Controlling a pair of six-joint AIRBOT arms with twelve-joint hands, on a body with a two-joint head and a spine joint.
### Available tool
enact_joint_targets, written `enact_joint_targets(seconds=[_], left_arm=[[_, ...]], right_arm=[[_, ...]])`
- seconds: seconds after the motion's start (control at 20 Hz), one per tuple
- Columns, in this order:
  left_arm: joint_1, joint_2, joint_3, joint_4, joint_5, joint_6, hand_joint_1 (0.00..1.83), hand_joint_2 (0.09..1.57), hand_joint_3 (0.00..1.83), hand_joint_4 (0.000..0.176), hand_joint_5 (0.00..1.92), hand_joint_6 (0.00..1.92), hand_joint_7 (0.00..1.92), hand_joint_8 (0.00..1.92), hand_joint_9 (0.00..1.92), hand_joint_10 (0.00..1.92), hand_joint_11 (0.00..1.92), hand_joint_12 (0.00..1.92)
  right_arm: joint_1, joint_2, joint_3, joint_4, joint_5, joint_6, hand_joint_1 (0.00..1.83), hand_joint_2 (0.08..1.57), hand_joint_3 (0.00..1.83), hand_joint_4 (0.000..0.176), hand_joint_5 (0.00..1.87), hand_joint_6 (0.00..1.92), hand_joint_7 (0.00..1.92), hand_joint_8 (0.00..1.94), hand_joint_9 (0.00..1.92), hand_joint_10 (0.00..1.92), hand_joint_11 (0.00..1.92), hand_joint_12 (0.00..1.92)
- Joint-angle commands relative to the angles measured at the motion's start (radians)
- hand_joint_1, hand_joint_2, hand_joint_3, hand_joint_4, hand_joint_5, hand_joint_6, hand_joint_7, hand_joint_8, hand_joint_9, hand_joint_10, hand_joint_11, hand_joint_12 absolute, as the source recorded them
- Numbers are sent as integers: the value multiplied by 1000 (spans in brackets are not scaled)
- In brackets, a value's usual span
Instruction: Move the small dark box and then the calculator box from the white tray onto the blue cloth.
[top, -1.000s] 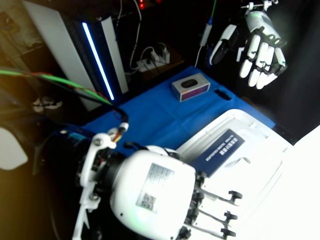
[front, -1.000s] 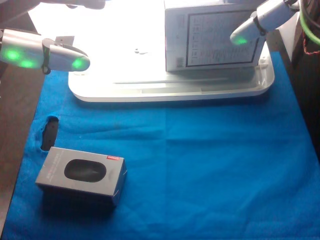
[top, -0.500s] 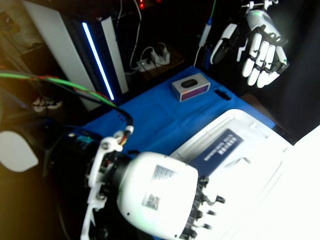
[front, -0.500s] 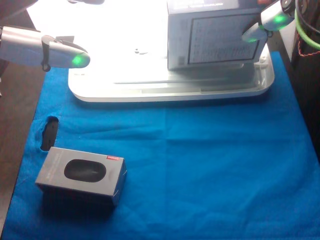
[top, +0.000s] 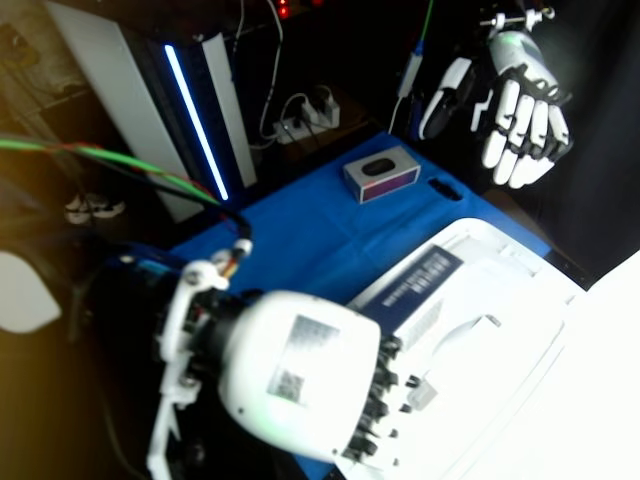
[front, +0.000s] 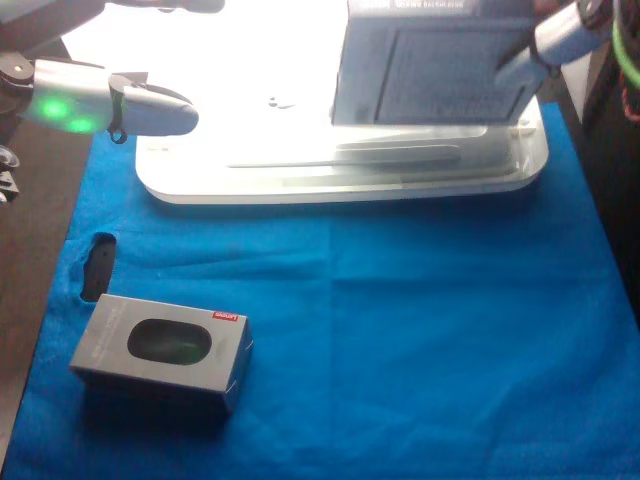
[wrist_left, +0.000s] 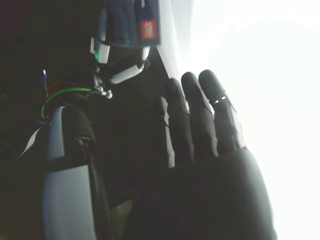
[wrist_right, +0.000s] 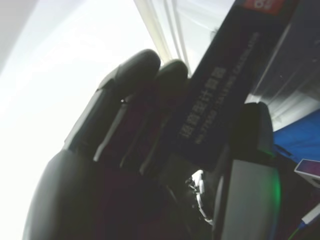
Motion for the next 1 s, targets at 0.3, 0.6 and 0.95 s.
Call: enact_joint_targets(seconds=[0.3,0.6,0.95], left_arm=[[37,-12,14,-119,-41,63,830,977,0,63,242,0,434,12,204,470,0,1272],[122,-12,33,-243,-61,100,843,987,1,59,235,0,402,0,258,247,0,991],[166,-10,39,-306,-68,107,837,986,0,83,219,3,376,1,299,124,0,816]], right_arm=[[50,42,-100,-20,147,1,1138,1150,0,0,916,1068,1217,795,1149,1401,1008,1784],[50,121,-212,-41,213,1,1123,1181,1,0,853,1164,1291,348,1133,978,899,1489],[25,179,-293,-41,279,1,1142,1138,0,0,941,1026,1354,334,1124,1218,911,1694]])
